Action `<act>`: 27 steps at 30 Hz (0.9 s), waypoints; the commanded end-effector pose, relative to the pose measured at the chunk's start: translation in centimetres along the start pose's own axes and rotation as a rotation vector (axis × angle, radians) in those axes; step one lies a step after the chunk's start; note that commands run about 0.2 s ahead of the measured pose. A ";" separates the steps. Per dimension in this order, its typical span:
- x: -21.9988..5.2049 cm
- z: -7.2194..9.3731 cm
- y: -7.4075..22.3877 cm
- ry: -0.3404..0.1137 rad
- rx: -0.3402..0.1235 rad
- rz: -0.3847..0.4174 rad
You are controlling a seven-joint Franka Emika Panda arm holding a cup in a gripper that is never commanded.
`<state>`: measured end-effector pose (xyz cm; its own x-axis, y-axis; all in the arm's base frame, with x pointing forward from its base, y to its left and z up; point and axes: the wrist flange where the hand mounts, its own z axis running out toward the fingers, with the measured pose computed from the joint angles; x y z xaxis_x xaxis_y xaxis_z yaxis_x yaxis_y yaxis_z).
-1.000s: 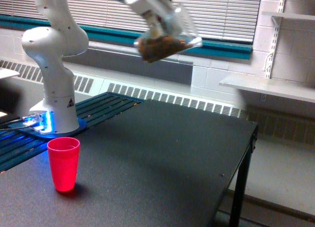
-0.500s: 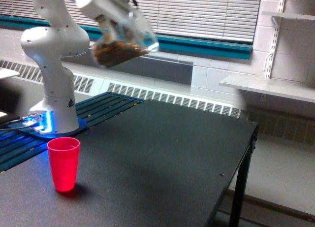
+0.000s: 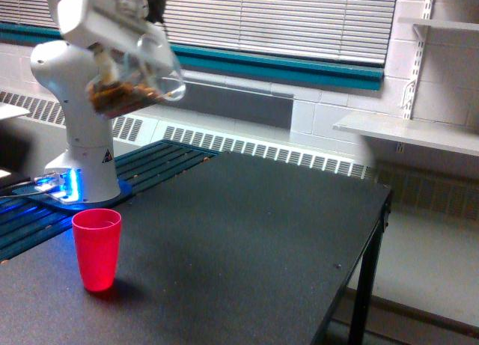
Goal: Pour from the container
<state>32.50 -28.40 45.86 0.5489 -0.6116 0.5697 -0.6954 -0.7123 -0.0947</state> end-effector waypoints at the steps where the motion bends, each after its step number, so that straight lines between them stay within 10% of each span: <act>1: -2.6 -0.5 2.3 -0.031 -0.013 -0.064; 27: -9.5 -1.4 7.2 -0.105 -0.111 -0.044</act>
<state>22.19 -27.46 41.31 0.6062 -0.6257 0.4909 -0.7182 -0.6958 0.0001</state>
